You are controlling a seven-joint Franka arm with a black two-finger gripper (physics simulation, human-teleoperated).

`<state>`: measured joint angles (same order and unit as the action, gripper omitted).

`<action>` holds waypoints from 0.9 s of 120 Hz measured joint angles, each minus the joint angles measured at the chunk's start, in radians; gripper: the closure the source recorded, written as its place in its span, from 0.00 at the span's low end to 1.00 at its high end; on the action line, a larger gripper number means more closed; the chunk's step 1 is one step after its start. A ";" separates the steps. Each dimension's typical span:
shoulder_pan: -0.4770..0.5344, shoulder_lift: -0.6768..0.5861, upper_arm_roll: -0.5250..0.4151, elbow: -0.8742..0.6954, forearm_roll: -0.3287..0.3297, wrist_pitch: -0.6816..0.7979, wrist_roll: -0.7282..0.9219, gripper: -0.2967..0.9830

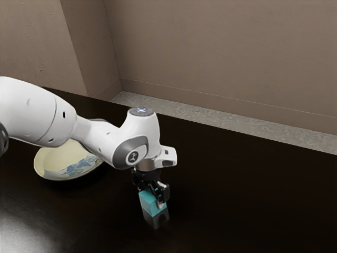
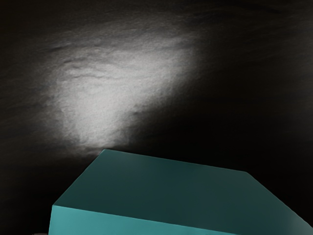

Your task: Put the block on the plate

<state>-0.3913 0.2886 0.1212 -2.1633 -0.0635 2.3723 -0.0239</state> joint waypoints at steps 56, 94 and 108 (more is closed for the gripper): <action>-0.011 -0.010 0.000 0.013 0.010 -0.001 -0.002 0.45; 0.023 -0.124 0.001 0.049 0.041 -0.070 -0.012 0.47; 0.083 -0.129 0.002 0.088 0.074 -0.111 -0.011 0.46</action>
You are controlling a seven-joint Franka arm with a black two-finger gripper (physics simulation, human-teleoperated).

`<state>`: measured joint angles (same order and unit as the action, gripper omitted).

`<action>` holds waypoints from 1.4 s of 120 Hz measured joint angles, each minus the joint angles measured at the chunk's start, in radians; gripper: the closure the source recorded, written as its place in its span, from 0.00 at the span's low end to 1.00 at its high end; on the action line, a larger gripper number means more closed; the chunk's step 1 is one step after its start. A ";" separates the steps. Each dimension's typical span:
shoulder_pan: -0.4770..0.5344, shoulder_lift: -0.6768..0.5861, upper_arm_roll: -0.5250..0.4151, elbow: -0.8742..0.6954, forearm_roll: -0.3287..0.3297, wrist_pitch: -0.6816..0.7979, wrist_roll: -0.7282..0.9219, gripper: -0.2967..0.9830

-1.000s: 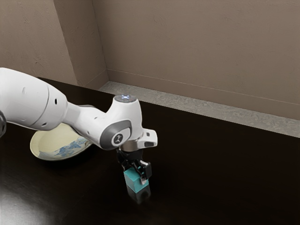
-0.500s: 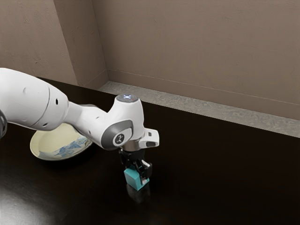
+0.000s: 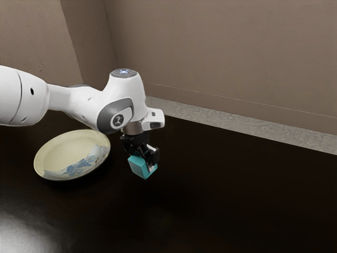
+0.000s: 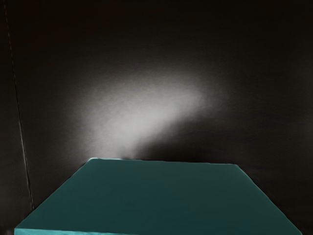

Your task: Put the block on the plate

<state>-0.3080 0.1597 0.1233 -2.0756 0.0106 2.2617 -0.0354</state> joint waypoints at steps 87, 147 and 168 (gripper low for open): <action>0.512 0.105 -0.069 0.177 0.070 -0.150 0.164 0.46; 0.798 0.293 -0.275 0.303 0.156 -0.166 0.285 0.46; 0.799 0.292 -0.276 0.312 0.166 -0.178 0.316 0.35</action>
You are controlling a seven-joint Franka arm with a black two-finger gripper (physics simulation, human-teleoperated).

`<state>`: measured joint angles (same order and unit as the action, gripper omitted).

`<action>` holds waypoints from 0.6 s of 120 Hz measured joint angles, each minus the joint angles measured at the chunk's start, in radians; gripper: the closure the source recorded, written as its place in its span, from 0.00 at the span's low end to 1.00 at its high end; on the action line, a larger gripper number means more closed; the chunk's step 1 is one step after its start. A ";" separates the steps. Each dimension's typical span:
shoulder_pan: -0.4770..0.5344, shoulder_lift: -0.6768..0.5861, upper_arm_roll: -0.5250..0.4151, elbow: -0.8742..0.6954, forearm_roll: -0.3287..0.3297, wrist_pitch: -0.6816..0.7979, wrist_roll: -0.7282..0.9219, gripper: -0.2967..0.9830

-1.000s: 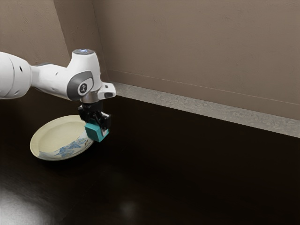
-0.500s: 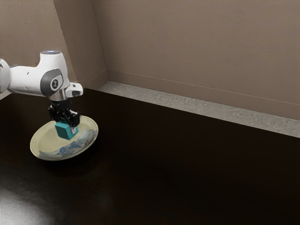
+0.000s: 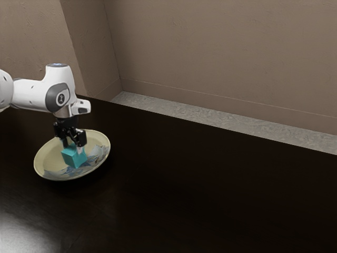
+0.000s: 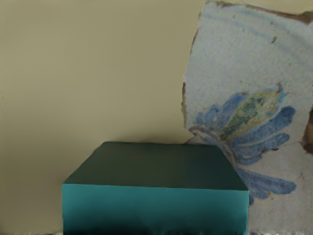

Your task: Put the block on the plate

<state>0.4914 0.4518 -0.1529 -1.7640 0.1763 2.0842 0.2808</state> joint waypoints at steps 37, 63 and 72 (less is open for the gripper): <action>-0.001 -0.053 -0.004 0.006 0.007 -0.041 0.039 0.26; -0.006 -0.138 -0.001 0.028 0.000 -0.104 0.056 0.24; -0.011 -0.175 0.001 0.028 -0.004 -0.133 0.061 0.24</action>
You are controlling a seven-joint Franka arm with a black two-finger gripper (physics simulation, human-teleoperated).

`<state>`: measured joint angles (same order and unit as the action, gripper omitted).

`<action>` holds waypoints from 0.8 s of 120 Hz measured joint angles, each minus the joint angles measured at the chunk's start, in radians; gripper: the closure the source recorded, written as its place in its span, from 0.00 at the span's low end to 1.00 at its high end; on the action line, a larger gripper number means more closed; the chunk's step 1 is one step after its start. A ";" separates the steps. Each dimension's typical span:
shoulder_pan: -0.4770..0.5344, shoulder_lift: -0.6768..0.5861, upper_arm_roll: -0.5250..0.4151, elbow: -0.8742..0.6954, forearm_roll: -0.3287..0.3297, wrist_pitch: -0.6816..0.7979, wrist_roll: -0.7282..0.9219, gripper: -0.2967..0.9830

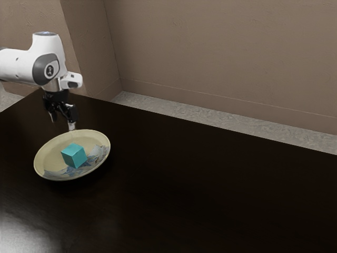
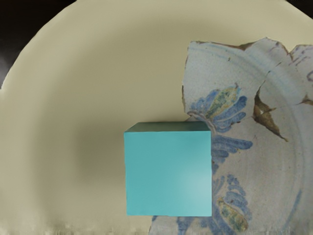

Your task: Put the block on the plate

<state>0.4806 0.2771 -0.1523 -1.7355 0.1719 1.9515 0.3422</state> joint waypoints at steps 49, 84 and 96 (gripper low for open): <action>-0.150 -0.127 0.074 0.119 -0.019 -0.184 0.010 0.23; -0.468 -0.199 0.282 0.190 -0.063 -0.303 -0.054 0.23; -0.473 -0.211 0.285 0.231 -0.066 -0.346 -0.084 0.23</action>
<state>0.0073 0.0664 0.1329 -1.5045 0.1055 1.6050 0.2577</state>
